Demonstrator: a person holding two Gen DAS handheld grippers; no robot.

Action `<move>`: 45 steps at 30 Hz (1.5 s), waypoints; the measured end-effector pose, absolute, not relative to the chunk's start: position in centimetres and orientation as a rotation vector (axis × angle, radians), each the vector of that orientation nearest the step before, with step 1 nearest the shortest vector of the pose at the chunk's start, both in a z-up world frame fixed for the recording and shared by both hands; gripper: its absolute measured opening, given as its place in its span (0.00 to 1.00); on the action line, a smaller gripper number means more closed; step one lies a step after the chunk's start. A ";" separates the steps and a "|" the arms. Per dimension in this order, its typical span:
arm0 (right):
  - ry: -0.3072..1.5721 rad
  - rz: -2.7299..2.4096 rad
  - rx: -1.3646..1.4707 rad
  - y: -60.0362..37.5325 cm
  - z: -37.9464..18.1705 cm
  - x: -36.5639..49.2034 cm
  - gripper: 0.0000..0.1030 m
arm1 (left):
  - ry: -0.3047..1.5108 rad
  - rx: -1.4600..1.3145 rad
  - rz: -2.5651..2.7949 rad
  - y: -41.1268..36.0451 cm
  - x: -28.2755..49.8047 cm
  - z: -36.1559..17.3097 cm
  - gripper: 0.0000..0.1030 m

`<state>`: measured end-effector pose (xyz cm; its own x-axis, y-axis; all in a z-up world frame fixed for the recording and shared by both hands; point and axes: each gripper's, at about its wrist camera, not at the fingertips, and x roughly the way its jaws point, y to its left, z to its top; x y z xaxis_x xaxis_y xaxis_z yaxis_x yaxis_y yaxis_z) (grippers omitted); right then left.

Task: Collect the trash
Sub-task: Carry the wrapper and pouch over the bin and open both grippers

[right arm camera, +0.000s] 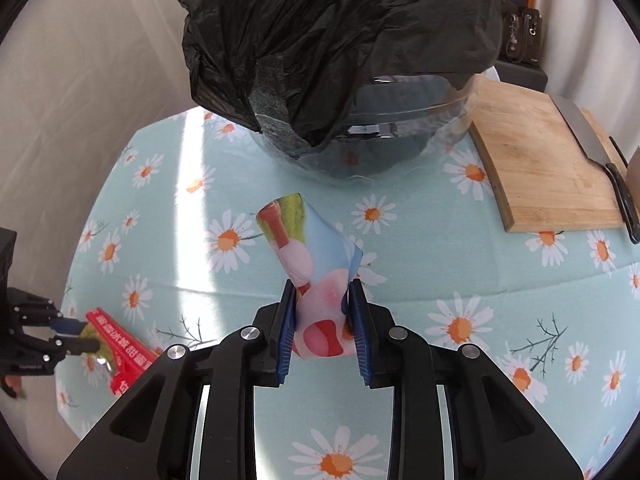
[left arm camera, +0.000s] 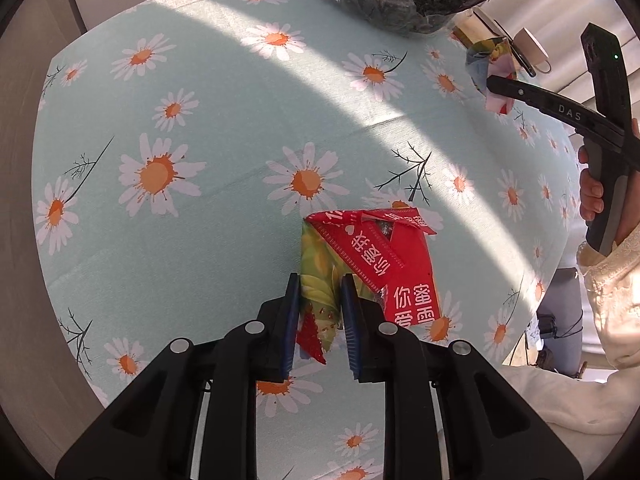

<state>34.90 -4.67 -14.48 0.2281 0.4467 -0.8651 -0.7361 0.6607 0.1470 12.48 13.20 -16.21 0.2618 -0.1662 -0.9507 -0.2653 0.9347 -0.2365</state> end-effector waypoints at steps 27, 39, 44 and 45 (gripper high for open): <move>0.849 0.886 -0.341 -13.1 -3.7 36.0 0.24 | 1.059 -0.383 0.169 9.4 14.0 -6.0 0.17; 0.733 0.838 -0.337 -12.0 1.9 38.3 0.24 | 0.935 -0.291 0.070 11.4 19.5 0.6 0.17; 0.727 0.842 -0.329 -11.6 2.9 39.4 0.24 | 0.885 -0.296 0.048 12.8 22.4 2.3 0.17; 0.733 0.846 -0.321 -11.5 3.1 39.7 0.24 | 0.870 -0.305 0.043 13.1 22.8 2.7 0.17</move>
